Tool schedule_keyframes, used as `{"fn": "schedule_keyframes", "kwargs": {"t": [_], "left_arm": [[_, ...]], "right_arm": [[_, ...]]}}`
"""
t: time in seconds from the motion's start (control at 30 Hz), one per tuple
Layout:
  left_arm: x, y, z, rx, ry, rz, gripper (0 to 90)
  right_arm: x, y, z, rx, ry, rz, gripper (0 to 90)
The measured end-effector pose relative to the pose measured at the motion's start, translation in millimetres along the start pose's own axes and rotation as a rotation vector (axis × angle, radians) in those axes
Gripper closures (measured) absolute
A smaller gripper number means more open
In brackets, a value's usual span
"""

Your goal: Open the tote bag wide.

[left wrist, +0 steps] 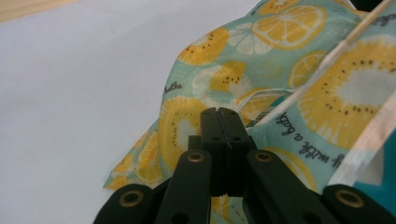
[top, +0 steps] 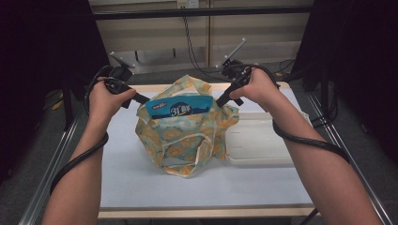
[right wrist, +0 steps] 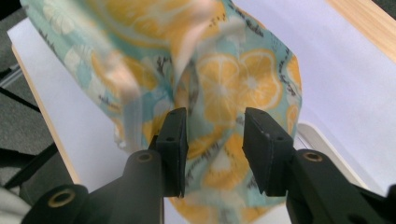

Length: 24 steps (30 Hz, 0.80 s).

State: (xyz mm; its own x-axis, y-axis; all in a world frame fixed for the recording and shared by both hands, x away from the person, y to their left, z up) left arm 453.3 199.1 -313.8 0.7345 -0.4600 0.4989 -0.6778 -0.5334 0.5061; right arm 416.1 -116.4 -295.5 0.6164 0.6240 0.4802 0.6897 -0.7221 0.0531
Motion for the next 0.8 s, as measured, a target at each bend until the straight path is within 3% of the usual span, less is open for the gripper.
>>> {"fn": "schedule_keyframes", "kwargs": {"t": [0.3, 0.37, 0.47, 0.67, 0.7, 0.8], "left_arm": [[-9.5, -6.1, -2.7, 0.010, 0.006, -0.015, 90.0], [-10.9, -6.4, -3.2, 0.013, 0.020, -0.026, 90.0], [-12.2, -8.3, -4.5, 0.020, 0.019, -0.027, 90.0], [-12.4, -10.0, -4.7, 0.014, 0.027, -0.029, 90.0], [-12.4, -9.9, -4.6, 0.009, 0.026, -0.029, 90.0], [-13.2, -10.8, -4.6, 0.008, 0.021, -0.031, 90.0]], "right_arm": [[-6.7, -3.2, -10.3, 0.005, 0.016, -0.013, 43.3], [-7.5, -5.9, -9.0, 0.009, 0.015, -0.004, 40.2], [-9.5, -8.3, -4.8, 0.021, 0.004, -0.029, 38.1], [-8.7, -11.6, 3.1, 0.022, 0.010, -0.013, 34.5], [-8.3, -12.8, 6.5, 0.027, 0.010, -0.019, 35.8], [-6.3, -14.5, 11.6, 0.037, 0.014, 0.012, 50.5]]}}
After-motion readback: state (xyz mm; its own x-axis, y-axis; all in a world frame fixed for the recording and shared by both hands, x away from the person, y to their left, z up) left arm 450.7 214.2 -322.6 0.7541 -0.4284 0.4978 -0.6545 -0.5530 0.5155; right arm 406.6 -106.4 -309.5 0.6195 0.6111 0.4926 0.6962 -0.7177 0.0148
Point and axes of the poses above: each handheld gripper's, and its own axes: z roughly forward along the jaws, x roughly out of its top, y roughly to its right, the point moved 4 cm from there along z, roughly forward along the jaws, and after that the axes turned 13 degrees about -x, right-handed, at the moved point
